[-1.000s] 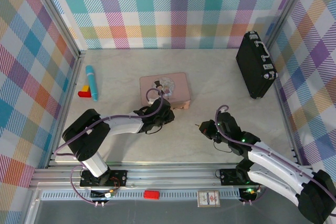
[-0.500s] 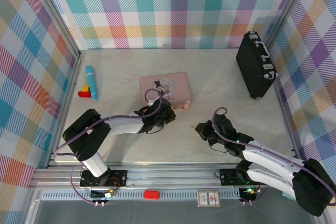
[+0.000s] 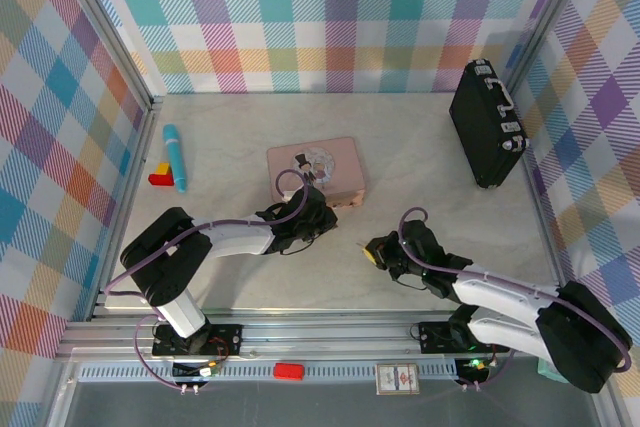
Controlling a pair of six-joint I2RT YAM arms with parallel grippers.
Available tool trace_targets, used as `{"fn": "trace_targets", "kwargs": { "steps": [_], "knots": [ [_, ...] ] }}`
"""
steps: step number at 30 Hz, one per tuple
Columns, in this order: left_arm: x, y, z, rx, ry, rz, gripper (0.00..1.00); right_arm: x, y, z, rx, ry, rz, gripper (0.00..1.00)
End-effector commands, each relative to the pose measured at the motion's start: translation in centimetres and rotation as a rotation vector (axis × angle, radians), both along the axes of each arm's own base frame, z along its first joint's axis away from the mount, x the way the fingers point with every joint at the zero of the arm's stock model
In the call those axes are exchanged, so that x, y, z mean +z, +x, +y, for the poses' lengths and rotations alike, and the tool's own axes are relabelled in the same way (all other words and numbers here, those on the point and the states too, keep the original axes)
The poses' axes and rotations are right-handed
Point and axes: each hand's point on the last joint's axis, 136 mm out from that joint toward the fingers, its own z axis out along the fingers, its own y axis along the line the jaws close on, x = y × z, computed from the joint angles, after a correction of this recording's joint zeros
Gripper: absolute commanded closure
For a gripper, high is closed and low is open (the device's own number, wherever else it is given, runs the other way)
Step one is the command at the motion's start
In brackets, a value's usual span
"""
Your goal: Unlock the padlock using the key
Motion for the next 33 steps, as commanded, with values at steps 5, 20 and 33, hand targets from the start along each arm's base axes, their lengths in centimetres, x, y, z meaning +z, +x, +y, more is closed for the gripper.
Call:
{"fn": "trace_targets", "kwargs": {
  "steps": [5, 20, 33],
  "knots": [
    [1.3, -0.3, -1.9, -0.019, -0.097, -0.024, 1.00, 1.1, 0.4, 1.6, -0.011, 0.115, 0.020, 1.00],
    [2.1, -0.3, -2.3, 0.006, -0.180, -0.024, 1.00, 0.8, 1.2, 2.9, -0.045, 0.210, 0.070, 1.00],
    [2.4, -0.3, -2.5, 0.026, -0.246, -0.022, 1.00, 0.8, 2.0, 3.1, -0.093, 0.268, 0.071, 1.00]
  ]
}}
